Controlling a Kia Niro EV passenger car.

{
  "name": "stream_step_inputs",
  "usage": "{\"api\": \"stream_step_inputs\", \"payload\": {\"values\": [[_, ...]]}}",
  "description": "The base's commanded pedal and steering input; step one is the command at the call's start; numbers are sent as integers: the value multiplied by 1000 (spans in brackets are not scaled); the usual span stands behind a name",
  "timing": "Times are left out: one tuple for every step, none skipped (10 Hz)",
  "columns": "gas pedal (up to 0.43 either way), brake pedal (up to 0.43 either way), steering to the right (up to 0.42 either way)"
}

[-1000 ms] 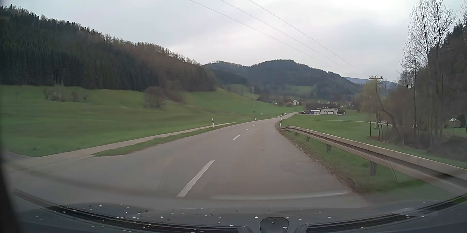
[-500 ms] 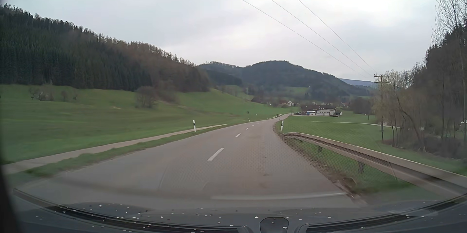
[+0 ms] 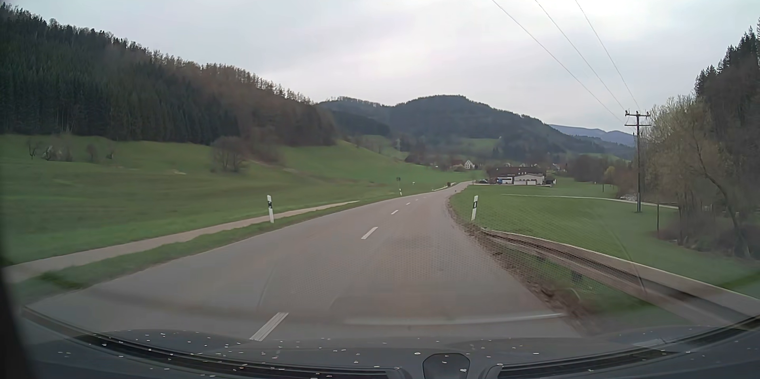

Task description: Follow the waypoints while adhering to traffic rules and regulations

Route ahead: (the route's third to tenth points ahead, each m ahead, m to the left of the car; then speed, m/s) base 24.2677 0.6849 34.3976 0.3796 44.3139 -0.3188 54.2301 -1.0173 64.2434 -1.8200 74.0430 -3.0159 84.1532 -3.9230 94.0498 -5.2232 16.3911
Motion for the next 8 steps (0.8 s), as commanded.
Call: {"api": "stream_step_inputs", "payload": {"values": [[248, 0, 3], [240, 0, 4], [228, 0, 4], [228, 0, 4], [228, 0, 4], [209, 0, 4], [177, 0, 6], [110, 0, 6]]}}
